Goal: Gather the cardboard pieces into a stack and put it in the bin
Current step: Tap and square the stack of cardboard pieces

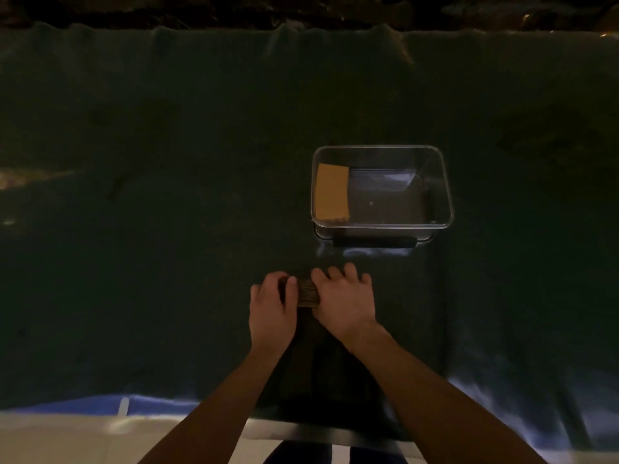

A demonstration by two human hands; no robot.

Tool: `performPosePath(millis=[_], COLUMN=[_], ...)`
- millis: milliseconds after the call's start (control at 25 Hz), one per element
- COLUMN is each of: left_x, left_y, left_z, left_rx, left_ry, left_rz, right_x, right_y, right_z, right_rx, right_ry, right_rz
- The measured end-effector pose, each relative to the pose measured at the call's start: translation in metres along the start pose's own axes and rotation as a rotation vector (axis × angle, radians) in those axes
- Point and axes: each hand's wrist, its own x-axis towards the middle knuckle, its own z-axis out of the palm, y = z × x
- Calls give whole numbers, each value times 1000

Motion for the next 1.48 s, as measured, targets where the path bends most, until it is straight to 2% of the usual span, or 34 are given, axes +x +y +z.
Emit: performPosePath(millis=[200, 400, 480, 560, 720, 840, 920, 1080, 1160, 1240, 1280, 1480], left_x=[5, 0, 2, -2, -14, -10, -13, -8, 3, 12, 15, 29], left_y=[-12, -15, -16, -10, -1, 1, 6, -7, -22, -19, -14, -4], left_z=[3, -1, -8, -10, -2, 0, -1, -15, -29, -36, -37, -42], left_rx=[-79, -82, -225, -497, -706, -875, -814, -656, -376, -20, 53, 43], left_ry=[-45, -57, 8, 50, -127, -54, -117, -365, -461, -436, -417, -484], left_rz=[19, 79, 40, -91, -243, -327, -302, -170, -54, 69, 118, 162], right_x=[-6, -13, -10, -8, -9, -7, -6, -7, -7, -6, -6, -16], right_y=[15, 22, 22, 24, 25, 26, 25, 28, 30, 31, 32, 50], right_z=[15, 24, 22, 20, 19, 18, 18, 18, 18, 16, 15, 17], right_rx=[101, 209, 233, 248, 258, 270, 275, 276, 269, 270, 286, 624], right_ry=[112, 102, 101, 95, 81, 78, 86, 76, 63, 56, 47, 25], right_rz=[21, 24, 20, 15, 23, 16, 24, 14, -10, -33, -37, 34])
